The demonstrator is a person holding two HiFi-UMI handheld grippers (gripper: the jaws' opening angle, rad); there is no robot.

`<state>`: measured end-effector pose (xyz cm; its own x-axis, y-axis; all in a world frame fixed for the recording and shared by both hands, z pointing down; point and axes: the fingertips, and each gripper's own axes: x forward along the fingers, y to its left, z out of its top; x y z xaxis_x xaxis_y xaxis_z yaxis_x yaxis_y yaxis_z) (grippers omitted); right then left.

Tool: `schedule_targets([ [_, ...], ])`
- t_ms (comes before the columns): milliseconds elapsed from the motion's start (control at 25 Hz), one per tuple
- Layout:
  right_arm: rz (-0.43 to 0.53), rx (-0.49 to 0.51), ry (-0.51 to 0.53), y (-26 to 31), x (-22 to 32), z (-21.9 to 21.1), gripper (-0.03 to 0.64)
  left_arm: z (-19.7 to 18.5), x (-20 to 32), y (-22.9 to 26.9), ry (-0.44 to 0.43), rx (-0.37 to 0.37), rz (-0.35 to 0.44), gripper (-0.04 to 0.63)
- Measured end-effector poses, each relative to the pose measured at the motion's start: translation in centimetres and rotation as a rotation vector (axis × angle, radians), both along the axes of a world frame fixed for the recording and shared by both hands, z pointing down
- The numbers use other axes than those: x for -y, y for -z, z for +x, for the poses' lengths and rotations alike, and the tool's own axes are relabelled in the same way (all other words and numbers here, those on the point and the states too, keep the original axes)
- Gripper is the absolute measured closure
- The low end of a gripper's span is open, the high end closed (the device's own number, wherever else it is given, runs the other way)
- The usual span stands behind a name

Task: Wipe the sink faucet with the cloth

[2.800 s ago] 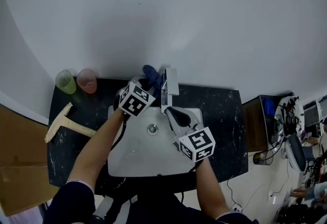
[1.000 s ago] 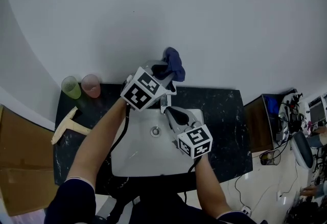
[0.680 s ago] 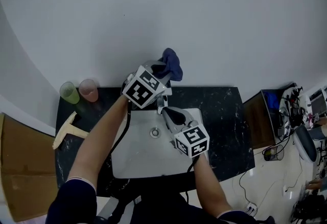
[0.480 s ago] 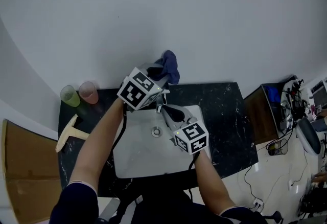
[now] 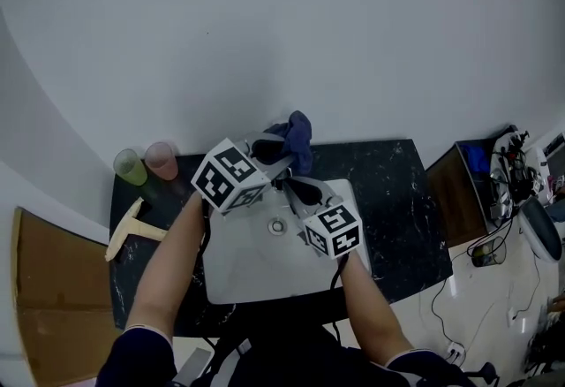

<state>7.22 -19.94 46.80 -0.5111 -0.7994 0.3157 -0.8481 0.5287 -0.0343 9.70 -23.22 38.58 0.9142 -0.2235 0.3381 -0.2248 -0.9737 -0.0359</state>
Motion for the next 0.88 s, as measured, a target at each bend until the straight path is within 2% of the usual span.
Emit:
schedule_targets([
  [200, 0.0, 0.004, 0.003, 0.0, 0.0, -0.1, 0.611, -0.3, 2.1, 0.0, 0.083, -0.039, -0.026, 0.535],
  [480, 0.002, 0.019, 0.011, 0.0, 0.0, -0.1, 0.612, -1.6, 7.1, -0.4, 0.254, -0.096, -0.049, 0.535],
  [680, 0.002, 0.027, 0.016, 0.1, -0.1, -0.1, 0.612, -3.1, 9.0, -0.9, 0.324, -0.146, -0.077, 0.534],
  [880, 0.001, 0.034, 0.018, 0.0, -0.1, -0.1, 0.611, -4.6, 9.8, -3.7, 0.371, -0.115, -0.133, 0.535],
])
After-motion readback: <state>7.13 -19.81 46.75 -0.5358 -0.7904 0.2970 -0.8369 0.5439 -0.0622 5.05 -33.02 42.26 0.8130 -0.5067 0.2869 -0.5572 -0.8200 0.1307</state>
